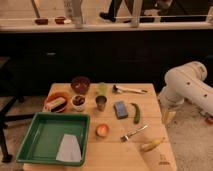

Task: Place brush in purple bowl

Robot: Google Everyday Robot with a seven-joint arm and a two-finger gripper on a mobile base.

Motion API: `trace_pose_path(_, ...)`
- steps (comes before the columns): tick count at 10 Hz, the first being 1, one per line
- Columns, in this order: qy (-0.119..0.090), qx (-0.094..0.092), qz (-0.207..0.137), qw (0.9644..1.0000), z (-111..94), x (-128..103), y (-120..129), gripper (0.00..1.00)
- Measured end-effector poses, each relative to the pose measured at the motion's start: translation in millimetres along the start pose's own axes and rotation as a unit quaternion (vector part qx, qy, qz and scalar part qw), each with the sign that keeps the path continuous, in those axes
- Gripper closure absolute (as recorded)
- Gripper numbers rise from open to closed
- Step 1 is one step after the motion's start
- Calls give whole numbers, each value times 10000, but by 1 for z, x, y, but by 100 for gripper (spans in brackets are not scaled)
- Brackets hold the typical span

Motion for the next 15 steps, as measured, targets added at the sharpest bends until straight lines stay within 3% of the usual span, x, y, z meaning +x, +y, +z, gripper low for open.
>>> trace_pose_path(5,12,2,-6,10000,0,0,0,20)
trace_pose_path(7,46,50,-83,9999,9,-12,15,20)
trace_pose_path(9,-207,26,-47,9998,19,-34,46,20)
trace_pose_path(11,-465,22,-18,9989,20,-41,63,20)
trace_pose_path(13,-707,-1,-38,9975,24,-48,61,20)
trace_pose_path(15,-927,-18,-54,9957,29,-56,38,20)
